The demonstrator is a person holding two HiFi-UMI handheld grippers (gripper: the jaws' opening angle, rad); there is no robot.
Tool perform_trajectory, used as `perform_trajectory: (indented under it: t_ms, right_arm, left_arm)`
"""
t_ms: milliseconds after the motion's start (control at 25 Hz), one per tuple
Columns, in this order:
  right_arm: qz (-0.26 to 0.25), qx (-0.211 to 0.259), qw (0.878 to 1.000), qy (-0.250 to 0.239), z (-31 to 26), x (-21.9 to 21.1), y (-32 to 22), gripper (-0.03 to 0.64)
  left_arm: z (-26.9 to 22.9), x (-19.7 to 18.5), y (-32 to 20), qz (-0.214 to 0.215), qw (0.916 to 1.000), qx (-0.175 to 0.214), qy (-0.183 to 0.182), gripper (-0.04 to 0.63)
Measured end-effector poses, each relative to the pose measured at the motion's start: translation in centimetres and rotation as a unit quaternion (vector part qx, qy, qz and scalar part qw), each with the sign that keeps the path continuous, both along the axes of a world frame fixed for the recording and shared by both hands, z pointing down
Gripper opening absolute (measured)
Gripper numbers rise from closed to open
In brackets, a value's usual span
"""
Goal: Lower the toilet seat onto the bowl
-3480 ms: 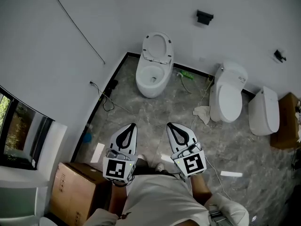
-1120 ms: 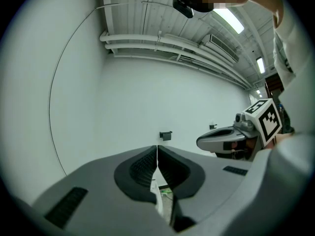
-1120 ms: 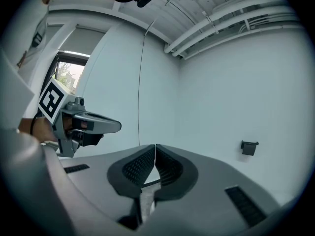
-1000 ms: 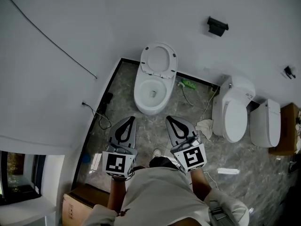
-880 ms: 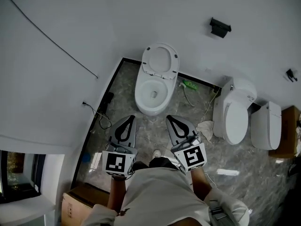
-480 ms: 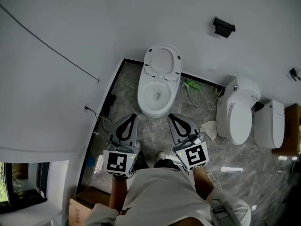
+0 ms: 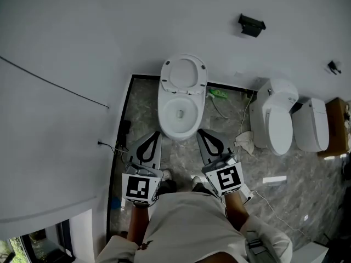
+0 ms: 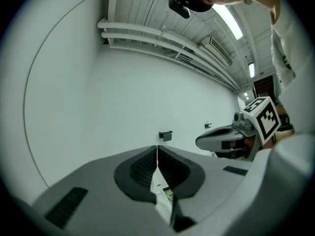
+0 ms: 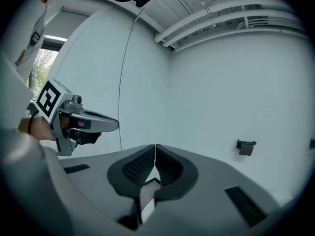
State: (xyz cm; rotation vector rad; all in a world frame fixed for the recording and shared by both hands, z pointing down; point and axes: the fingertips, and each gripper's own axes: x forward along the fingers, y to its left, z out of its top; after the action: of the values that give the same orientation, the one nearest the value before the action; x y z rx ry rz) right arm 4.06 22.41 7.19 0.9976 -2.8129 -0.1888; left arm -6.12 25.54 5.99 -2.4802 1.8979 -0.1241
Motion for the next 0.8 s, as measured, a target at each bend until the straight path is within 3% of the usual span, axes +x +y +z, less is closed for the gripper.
perform_trajectory:
  t_ms: [400, 680, 800]
  right_arm:
    - [0.077, 0.007, 0.997, 0.011, 0.0, -4.8, -2.4, 0.021]
    - [0.114, 0.002, 0.993, 0.022, 0.4, -5.1, -4.8, 0.021]
    - [0.123, 0.005, 0.992, 0.024, 0.5, -5.0, -6.2, 0.021]
  left_arm:
    - [0.9, -5.1, -3.8, 0.074, 0.9973, 0.001, -0.004, 0.024]
    - [1.1, -5.6, -7.4, 0.105, 0.9942, -0.006, 0.023, 0.025]
    - [1.4, -5.3, -8.9, 0.117, 0.9929, -0.006, 0.018, 0.025]
